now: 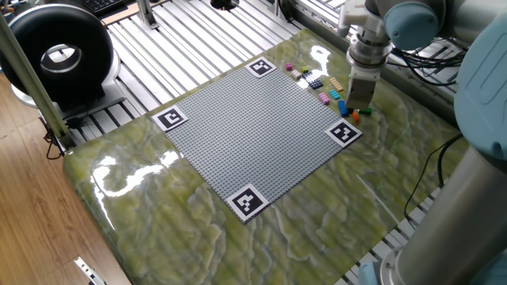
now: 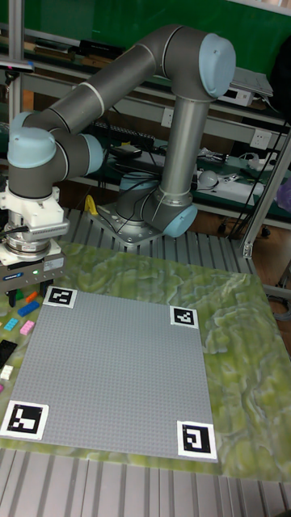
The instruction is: Stack small Lego blocks one on top of the other
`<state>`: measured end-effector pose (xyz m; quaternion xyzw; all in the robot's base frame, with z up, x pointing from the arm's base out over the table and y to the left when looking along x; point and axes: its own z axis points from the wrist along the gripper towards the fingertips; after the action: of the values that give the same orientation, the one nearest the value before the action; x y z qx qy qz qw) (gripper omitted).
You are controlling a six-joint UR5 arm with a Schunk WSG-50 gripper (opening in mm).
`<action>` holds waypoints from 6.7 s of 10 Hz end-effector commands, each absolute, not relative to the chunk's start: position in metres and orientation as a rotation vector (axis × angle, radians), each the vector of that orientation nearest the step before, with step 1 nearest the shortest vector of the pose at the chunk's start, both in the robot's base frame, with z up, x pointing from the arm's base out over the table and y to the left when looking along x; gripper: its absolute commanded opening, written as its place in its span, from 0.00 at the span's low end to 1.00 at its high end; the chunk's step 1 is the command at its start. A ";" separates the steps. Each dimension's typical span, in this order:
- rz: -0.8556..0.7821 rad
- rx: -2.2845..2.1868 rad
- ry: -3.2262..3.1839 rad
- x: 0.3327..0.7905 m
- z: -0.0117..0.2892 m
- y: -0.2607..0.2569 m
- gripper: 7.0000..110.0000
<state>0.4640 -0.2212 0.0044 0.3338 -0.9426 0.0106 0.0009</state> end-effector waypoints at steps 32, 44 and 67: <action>0.044 1.205 -2.886 0.473 -0.009 -0.217 0.57; 0.034 1.212 -2.880 0.474 -0.010 -0.217 0.36; -0.033 0.209 -3.234 0.521 0.039 -0.166 0.00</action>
<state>0.5088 -0.1788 0.0358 0.1143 -0.9927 -0.0064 -0.0388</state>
